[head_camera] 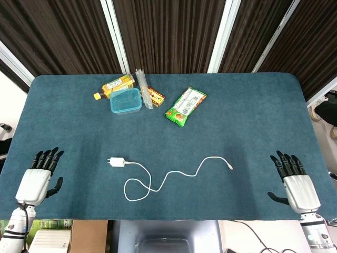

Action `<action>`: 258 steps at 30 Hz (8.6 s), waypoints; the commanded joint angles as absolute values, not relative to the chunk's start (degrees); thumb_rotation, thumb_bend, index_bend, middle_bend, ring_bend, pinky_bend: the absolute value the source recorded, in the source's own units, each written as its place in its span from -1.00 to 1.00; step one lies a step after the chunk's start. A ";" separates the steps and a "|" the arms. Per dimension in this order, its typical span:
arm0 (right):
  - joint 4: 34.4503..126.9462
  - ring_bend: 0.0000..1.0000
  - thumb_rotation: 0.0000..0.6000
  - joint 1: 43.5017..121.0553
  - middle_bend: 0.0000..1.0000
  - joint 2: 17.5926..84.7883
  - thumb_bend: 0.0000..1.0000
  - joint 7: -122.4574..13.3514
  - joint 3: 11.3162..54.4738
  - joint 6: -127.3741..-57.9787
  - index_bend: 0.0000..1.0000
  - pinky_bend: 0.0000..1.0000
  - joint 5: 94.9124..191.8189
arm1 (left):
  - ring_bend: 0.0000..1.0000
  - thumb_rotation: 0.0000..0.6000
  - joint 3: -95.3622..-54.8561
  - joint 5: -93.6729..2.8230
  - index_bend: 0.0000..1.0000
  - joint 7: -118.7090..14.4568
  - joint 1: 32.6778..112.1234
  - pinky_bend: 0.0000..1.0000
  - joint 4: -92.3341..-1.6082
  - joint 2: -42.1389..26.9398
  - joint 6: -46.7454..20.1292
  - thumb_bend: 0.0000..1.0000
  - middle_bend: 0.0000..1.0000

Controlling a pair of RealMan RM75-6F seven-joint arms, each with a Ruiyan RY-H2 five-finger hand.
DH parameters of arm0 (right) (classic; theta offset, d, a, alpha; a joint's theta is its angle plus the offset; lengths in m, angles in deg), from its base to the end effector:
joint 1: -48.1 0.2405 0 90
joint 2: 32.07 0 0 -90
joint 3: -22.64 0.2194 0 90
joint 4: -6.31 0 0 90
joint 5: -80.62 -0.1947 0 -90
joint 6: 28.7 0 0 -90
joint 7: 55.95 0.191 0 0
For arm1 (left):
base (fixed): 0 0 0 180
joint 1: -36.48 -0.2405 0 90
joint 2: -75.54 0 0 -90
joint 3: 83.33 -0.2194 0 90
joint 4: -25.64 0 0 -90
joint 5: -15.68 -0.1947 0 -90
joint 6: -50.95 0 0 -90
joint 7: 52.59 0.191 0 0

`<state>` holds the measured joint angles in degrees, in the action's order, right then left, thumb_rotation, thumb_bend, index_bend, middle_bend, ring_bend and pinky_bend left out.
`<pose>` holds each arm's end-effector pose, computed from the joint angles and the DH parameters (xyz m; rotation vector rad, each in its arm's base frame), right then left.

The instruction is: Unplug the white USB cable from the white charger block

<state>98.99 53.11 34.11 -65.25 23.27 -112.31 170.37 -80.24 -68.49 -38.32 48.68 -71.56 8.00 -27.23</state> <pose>-0.2607 -0.2158 0.1299 1.5218 -0.8219 0.8143 -0.2305 0.2528 0.1133 -1.5608 -0.8304 -0.8446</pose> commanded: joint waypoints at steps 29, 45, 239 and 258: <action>99.63 -1.00 1.00 52.57 -1.00 31.28 -0.60 -61.57 22.14 -111.99 -1.00 -1.00 171.54 | 0.87 1.00 -73.44 -56.91 -0.68 -16.77 63.61 1.00 -60.44 -20.05 -13.39 -0.15 -0.73; 100.24 -1.00 1.00 52.42 -1.00 30.41 -0.60 -60.42 21.78 -111.94 -1.00 -1.00 172.01 | 0.91 1.00 -72.82 -51.58 -0.50 -15.44 66.94 1.00 -52.52 -24.02 -11.96 -0.14 -0.47; 89.93 -1.00 1.00 84.55 -0.80 65.18 0.06 -87.32 34.30 -90.61 -0.75 -1.00 143.39 | 0.89 1.00 -74.77 -54.35 -0.57 -27.32 73.14 1.00 -55.50 -16.57 -9.54 -0.14 -0.65; 108.87 -1.00 1.00 54.66 -1.00 32.17 -0.39 -75.25 12.94 -121.87 -1.00 -1.00 166.43 | -1.00 1.00 -88.29 -68.63 -0.92 -44.87 49.10 -1.00 -66.25 5.51 -35.86 -0.18 -1.00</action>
